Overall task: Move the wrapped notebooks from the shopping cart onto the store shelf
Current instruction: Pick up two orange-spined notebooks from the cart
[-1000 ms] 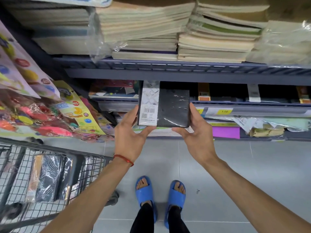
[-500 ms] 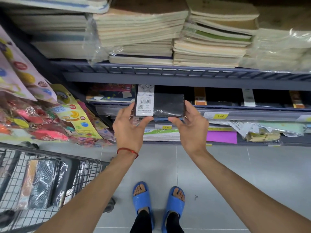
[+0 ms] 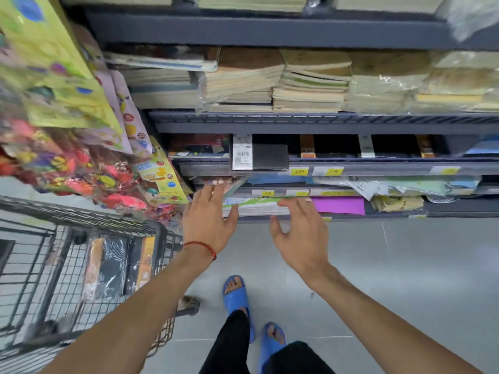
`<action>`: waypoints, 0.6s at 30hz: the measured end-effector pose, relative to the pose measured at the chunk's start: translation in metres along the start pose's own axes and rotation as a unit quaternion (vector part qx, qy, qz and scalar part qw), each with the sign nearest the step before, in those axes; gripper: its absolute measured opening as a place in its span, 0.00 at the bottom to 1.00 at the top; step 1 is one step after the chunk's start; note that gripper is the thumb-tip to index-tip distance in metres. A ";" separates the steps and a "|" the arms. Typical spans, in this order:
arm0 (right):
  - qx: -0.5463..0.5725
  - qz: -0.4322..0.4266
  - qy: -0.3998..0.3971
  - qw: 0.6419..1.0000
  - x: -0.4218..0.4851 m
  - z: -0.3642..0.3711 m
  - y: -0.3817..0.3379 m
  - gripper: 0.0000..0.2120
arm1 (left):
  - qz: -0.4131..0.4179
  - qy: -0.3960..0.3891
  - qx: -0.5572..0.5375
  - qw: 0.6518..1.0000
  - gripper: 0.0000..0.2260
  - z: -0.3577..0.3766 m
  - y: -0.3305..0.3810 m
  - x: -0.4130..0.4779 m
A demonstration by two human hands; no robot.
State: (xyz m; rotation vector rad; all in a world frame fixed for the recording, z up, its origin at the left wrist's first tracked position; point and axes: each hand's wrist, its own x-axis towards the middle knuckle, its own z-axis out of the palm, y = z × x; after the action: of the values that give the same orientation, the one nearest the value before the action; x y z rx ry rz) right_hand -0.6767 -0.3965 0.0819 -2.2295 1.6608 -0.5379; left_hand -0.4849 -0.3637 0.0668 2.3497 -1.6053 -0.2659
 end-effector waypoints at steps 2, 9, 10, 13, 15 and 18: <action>-0.030 -0.024 0.002 0.999 -0.017 -0.013 -0.006 0.14 | 0.033 0.001 0.048 0.998 0.21 -0.017 -0.001 -0.022; -0.068 -0.116 -0.008 0.991 -0.075 -0.053 -0.028 0.16 | 0.027 0.011 0.113 0.993 0.19 -0.066 0.001 -0.117; -0.071 -0.123 -0.011 0.990 -0.084 -0.058 -0.032 0.16 | 0.024 0.010 0.122 0.992 0.19 -0.072 0.001 -0.132; -0.085 -0.148 -0.028 0.985 -0.110 -0.074 -0.045 0.17 | 0.023 0.006 0.141 0.990 0.20 -0.089 -0.004 -0.176; -0.098 -0.167 -0.043 0.980 -0.125 -0.084 -0.056 0.18 | 0.016 0.004 0.147 0.989 0.20 -0.102 -0.009 -0.201; -0.106 -0.192 -0.053 0.974 -0.144 -0.094 -0.077 0.19 | 0.003 0.009 0.154 0.988 0.20 -0.122 -0.022 -0.231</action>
State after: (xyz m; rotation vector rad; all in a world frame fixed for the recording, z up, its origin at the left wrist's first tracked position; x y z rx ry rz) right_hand -0.6936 -0.2387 0.1832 -2.7054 1.2913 -0.3330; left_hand -0.5122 -0.1258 0.1724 2.5608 -1.7519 0.0065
